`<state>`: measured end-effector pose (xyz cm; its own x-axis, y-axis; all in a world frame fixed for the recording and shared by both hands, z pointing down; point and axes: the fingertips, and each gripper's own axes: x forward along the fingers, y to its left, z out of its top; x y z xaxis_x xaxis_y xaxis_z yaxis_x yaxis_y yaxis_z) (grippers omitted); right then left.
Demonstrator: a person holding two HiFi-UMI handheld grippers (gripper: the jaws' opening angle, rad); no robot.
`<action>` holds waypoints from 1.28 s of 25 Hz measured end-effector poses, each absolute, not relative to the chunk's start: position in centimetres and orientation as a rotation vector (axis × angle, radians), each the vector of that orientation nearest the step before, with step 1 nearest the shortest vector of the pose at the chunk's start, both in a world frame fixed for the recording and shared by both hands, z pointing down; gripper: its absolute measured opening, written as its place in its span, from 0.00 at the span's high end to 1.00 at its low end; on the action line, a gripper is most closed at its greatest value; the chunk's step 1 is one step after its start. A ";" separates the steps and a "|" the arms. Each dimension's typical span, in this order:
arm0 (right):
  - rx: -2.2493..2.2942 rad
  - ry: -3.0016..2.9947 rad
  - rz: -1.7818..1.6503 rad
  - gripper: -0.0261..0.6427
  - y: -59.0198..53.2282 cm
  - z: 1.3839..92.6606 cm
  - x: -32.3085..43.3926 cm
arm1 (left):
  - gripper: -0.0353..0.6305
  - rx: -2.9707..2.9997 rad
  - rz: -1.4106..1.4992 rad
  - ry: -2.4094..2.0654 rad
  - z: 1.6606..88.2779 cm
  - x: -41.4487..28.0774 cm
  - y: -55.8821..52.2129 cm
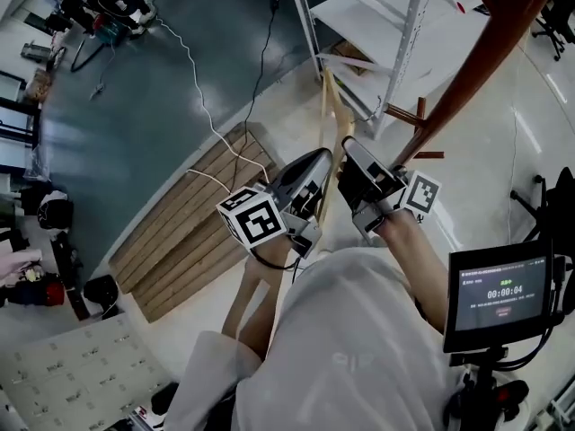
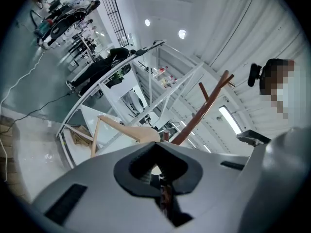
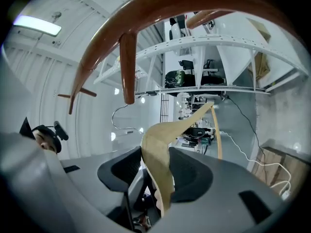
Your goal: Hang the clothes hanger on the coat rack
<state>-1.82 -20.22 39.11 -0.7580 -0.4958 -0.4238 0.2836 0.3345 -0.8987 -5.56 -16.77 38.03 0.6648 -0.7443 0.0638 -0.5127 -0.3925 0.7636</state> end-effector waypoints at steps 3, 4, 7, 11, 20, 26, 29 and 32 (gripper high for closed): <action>-0.219 1.903 -1.494 0.67 -20.6 40.2 0.7 | 0.94 2.077 -0.349 -0.935 39.1 -3.0 -17.0; -0.226 1.897 -1.495 0.67 -20.7 40.2 0.7 | 0.94 2.078 -0.341 -0.925 39.1 -2.9 -17.0; -0.233 1.886 -1.506 0.67 -20.7 40.4 0.6 | 0.94 2.072 -0.321 -0.910 39.4 -3.0 -16.9; -0.238 1.864 -1.548 0.67 -20.4 41.8 1.2 | 0.94 2.053 -0.309 -0.916 40.7 -2.2 -16.7; -0.291 1.850 -1.577 0.67 -20.4 43.5 2.3 | 0.94 2.013 -0.285 -0.891 42.7 -1.4 -16.5; -0.381 1.829 -1.583 0.67 -20.5 45.5 4.4 | 0.94 2.009 -0.255 -0.846 43.9 0.2 -16.7; -0.415 1.819 -1.582 0.67 -20.3 46.5 6.0 | 0.94 2.014 -0.237 -0.817 44.6 1.8 -16.7; -0.449 1.837 -1.567 0.67 -20.4 47.9 7.2 | 0.94 2.014 -0.217 -0.789 45.7 3.0 -16.8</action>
<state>7.15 -20.35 47.90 -0.7146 -0.6467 -0.2669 0.1615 0.2187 -0.9623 2.97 -16.78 45.74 0.7779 -0.6092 0.1539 -0.4447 -0.3607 0.8198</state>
